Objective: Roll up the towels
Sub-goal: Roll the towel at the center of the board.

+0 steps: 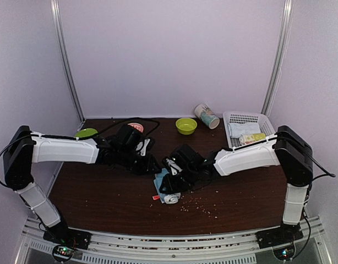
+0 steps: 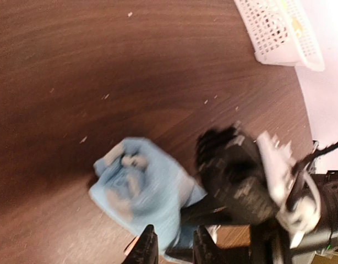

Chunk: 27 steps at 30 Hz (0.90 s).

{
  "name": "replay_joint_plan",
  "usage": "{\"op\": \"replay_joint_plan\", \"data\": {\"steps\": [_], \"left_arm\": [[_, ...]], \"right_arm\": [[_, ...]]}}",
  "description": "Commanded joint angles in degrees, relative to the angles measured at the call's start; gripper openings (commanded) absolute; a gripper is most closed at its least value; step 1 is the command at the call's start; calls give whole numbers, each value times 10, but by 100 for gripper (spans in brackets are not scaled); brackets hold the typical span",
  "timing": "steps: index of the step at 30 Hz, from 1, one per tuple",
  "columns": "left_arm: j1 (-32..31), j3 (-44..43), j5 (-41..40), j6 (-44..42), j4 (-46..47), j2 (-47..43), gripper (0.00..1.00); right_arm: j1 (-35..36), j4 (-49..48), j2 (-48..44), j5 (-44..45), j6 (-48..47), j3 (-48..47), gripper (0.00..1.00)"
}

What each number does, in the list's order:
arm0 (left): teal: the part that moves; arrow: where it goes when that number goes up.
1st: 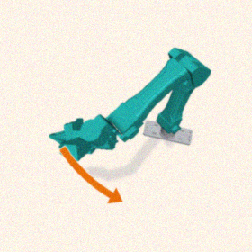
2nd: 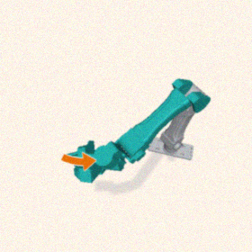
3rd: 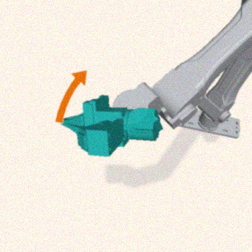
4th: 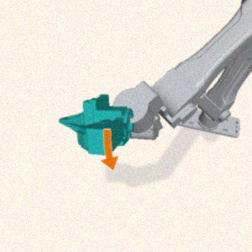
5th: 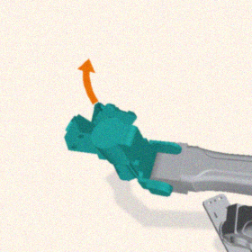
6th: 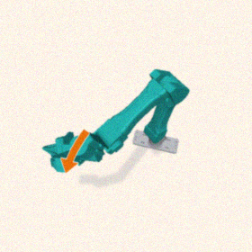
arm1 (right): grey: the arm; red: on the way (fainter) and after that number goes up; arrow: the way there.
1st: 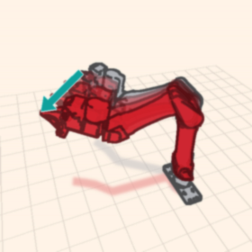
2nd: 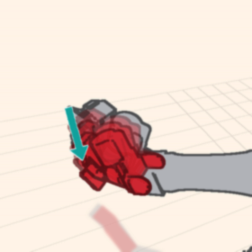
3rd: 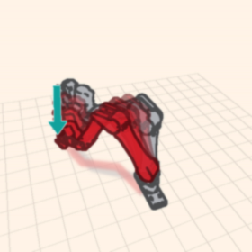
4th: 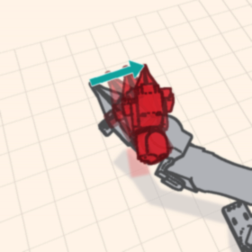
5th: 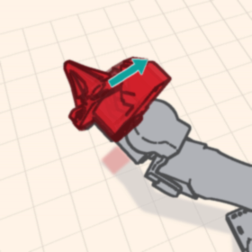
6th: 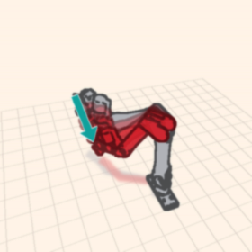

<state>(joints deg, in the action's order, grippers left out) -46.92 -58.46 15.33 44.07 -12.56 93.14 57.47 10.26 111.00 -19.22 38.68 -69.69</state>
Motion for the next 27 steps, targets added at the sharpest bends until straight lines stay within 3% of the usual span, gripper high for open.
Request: {"op": "replay_joint_plan", "data": {"steps": [1, 14, 19, 27], "left_arm": [[2, -40, 29, 3, 49, 39, 23], [28, -30, 67, 26, 113, 137, 16], [38, -19, 75, 34, 135, 167, 0], [39, -15, 87, 39, 156, 199, 0]], "right_arm": [[1, 13, 2, 24, -11, 19, 39], [2, 11, -10, 16, -12, 16, 41], [3, 26, -34, 24, -20, 17, 46], [22, 99, -84, 93, -56, 5, 47]]}}
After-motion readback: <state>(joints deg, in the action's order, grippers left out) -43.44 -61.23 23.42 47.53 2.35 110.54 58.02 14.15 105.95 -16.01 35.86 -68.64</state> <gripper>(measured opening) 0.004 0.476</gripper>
